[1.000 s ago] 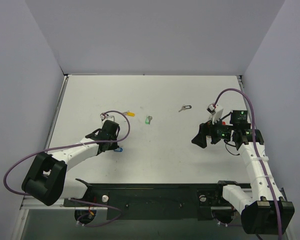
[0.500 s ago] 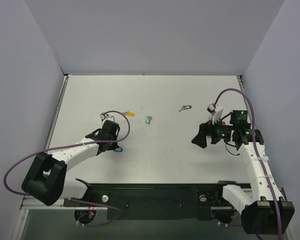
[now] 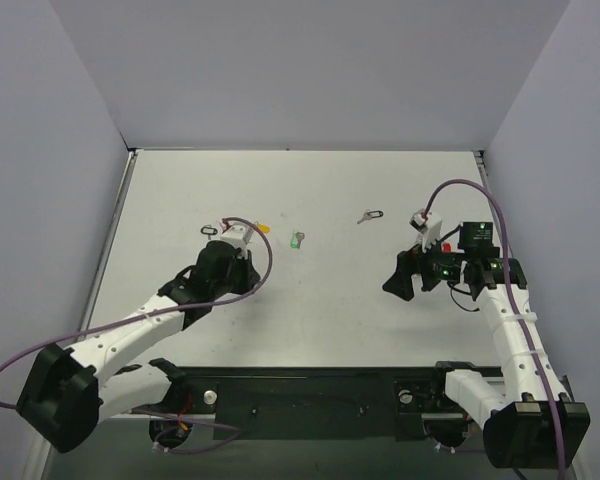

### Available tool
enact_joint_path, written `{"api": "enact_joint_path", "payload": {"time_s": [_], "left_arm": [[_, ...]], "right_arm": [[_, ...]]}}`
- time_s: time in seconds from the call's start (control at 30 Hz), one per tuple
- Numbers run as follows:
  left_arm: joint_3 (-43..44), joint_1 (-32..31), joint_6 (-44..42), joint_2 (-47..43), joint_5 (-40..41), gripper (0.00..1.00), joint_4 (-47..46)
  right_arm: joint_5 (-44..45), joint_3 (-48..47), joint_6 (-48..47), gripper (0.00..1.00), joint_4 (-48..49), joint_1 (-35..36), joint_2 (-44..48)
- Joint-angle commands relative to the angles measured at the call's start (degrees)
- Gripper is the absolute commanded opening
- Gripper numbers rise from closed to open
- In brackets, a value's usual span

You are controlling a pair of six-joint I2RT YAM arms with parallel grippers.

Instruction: Put the keys on the keyring

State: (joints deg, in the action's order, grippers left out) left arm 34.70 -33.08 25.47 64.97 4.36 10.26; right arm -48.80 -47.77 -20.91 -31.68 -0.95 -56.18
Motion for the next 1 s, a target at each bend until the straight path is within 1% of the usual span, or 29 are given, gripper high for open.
{"api": "enact_joint_path", "payload": {"time_s": [0.0, 0.03, 0.07, 0.1, 0.13, 0.17, 0.2, 0.3, 0.37, 0.4, 0.43, 0.47, 0.53, 0.63, 0.7, 0.8, 0.87, 0.97], "left_arm": [[-1.82, -7.25, -8.59, -6.69, -13.39, 0.00, -19.55], [-2.26, -9.87, -10.43, -7.48, -14.98, 0.00, -25.41], [-3.22, -11.12, -11.40, -7.58, -18.13, 0.00, -28.16], [-3.67, -13.65, -12.80, -7.40, -19.38, 0.00, -34.98], [-4.72, -14.72, -13.51, -7.23, -21.39, 0.00, -41.75], [-5.16, -16.99, -14.65, -5.92, -22.19, 0.00, -44.34], [-5.17, -18.93, -15.01, -5.21, -22.99, 0.00, -48.71], [-3.33, -21.32, -15.63, -0.12, -22.21, 0.00, -53.06], [-2.97, -22.90, -15.19, 2.70, -21.50, 0.00, -57.00], [-2.97, -23.95, -15.02, 4.62, -21.33, 0.00, -59.46], [-2.97, -24.57, -14.75, 5.34, -20.80, 0.00, -60.70], [-2.97, -25.45, -14.84, 6.82, -20.62, 0.00, -62.63], [-3.14, -26.76, -14.75, 8.50, -19.66, 0.00, -65.09], [-4.37, -28.00, -15.28, 9.74, -18.08, 0.00, -68.70], [-5.25, -28.88, -15.89, 10.44, -17.72, 0.00, -71.95], [-5.69, -29.93, -17.38, 11.93, -18.33, 0.00, -74.33], [-5.96, -30.55, -18.09, 12.55, -18.95, 0.00, -75.12], [-6.83, -31.08, -19.06, 13.34, -20.09, 0.00, -77.49]], "right_arm": [[-3.50, -1.10, -9.56, 0.92, -4.52, 2.79, -0.25], [-3.93, -1.19, -10.90, 0.92, -5.57, 3.75, 0.19], [-4.37, -1.45, -13.61, 0.92, -5.76, 4.20, 0.46], [-4.38, -1.71, -14.33, 0.92, -6.19, 5.77, 1.07], [-4.38, -2.58, -15.30, 0.92, -6.20, 6.31, 1.16], [-5.07, -3.11, -15.91, 0.93, -7.16, 7.27, 0.90], [-7.60, -4.60, -18.97, 0.93, -10.12, 7.45, 0.64], [-13.15, -8.12, -26.10, 0.93, -17.52, 7.80, -1.47], [-15.53, -9.80, -31.72, 0.91, -23.23, 8.59, -2.43], [-16.93, -10.41, -37.66, 0.89, -27.69, 9.12, -2.53], [-17.82, -10.59, -41.98, 0.87, -29.21, 9.56, -2.61], [-18.17, -10.50, -42.55, 0.83, -30.18, 10.43, -2.62], [-19.23, -10.15, -42.99, 0.76, -30.46, 11.40, -2.26], [-20.81, -8.14, -45.09, 0.71, -30.54, 12.37, -1.30], [-20.99, -7.26, -46.67, 0.65, -30.54, 13.08, -1.30], [-20.99, -6.99, -48.79, 0.52, -30.72, 13.61, -2.09], [-21.25, -7.25, -49.49, 0.48, -30.81, 13.78, -2.26], [-21.34, -7.51, -50.46, 0.47, -30.81, 13.78, -2.00]]}}
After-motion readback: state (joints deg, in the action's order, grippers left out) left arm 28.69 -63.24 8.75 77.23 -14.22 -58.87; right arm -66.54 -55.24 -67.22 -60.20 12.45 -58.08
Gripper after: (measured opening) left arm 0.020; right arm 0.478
